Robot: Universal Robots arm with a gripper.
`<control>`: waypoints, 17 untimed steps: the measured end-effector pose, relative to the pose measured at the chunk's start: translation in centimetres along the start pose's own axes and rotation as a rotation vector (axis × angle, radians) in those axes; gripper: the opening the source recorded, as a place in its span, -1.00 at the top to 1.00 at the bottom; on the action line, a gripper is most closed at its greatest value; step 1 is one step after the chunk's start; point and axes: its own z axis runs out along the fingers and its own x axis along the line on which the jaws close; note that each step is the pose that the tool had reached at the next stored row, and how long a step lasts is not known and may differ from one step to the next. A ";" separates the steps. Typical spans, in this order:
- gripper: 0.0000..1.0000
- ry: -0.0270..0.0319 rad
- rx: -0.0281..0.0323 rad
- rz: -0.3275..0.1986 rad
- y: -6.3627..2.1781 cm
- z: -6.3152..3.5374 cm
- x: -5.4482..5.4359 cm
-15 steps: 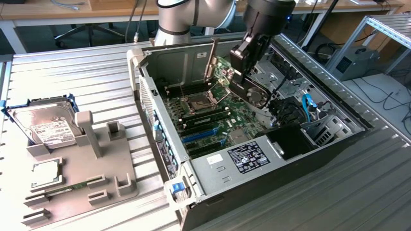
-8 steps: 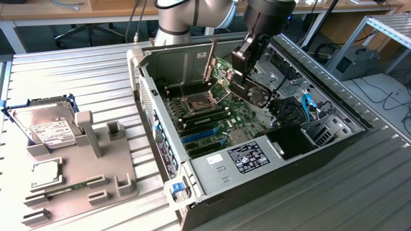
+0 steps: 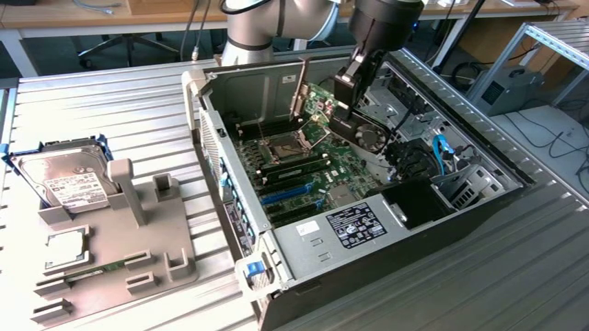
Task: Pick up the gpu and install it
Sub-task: 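Insert the gpu into the slot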
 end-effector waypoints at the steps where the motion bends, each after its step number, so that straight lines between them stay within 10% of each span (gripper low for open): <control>1: 0.47 0.0002 0.0002 -0.006 0.00 0.00 0.0; 17: 0.47 0.0022 0.0027 -0.096 -0.02 0.05 0.0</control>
